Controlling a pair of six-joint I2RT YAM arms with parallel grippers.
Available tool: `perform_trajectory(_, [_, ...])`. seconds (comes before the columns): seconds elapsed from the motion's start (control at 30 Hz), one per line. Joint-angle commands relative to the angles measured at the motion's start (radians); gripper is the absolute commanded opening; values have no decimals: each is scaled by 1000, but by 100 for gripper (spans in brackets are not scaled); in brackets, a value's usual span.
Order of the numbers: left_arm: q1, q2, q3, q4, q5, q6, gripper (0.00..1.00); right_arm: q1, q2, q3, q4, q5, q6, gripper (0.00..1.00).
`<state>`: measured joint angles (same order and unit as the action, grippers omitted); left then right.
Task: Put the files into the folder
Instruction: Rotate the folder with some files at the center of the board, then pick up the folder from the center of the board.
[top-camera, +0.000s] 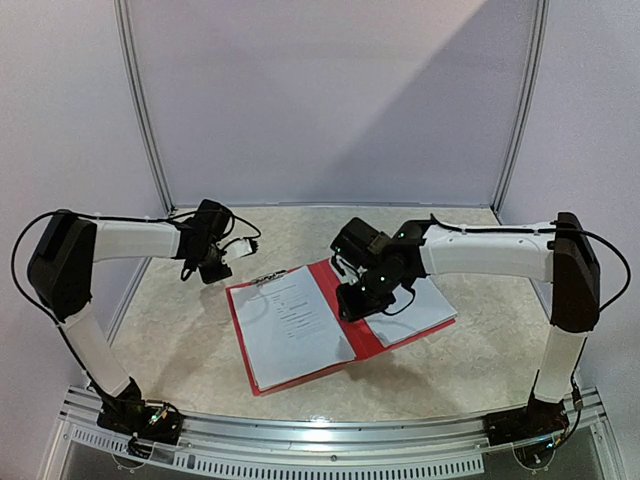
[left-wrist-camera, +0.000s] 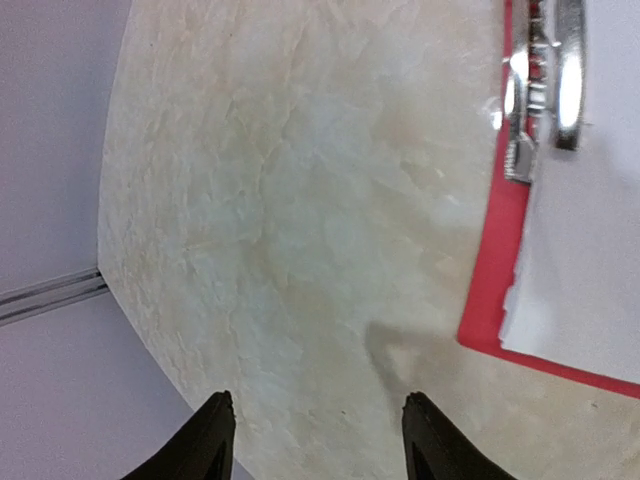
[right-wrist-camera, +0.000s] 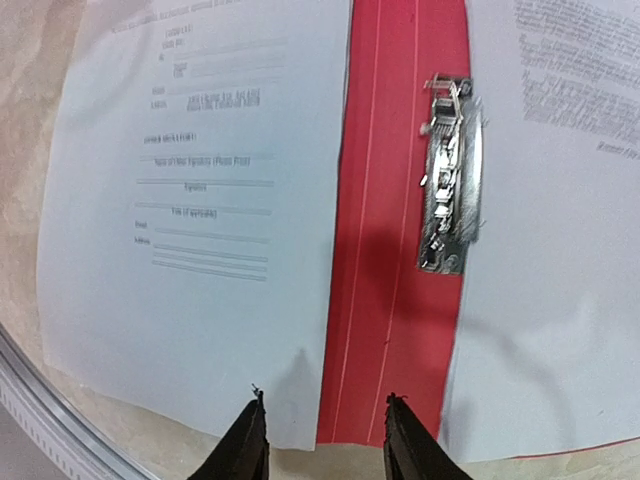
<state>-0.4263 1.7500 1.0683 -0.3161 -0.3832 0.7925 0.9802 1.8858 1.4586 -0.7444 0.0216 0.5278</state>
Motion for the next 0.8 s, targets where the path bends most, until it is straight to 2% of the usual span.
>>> perform_trajectory(0.0, [3, -133, -34, -234, 196, -174, 58, -56, 69, 123, -71, 121, -41, 34])
perform_trajectory(0.17, [2, -240, -95, -326, 271, -236, 60, -59, 230, 304, -101, 136, -134, 28])
perform_trajectory(0.37, [3, -269, -101, -376, 280, -252, 61, -58, 379, 426, -133, 206, -180, 25])
perform_trajectory(0.53, [-1, -272, -100, -387, 338, -254, 62, -58, 429, 451, -148, 233, -190, 25])
perform_trajectory(0.77, [-7, -257, -103, -390, 339, -250, 62, -59, 453, 444, -166, 261, -199, 20])
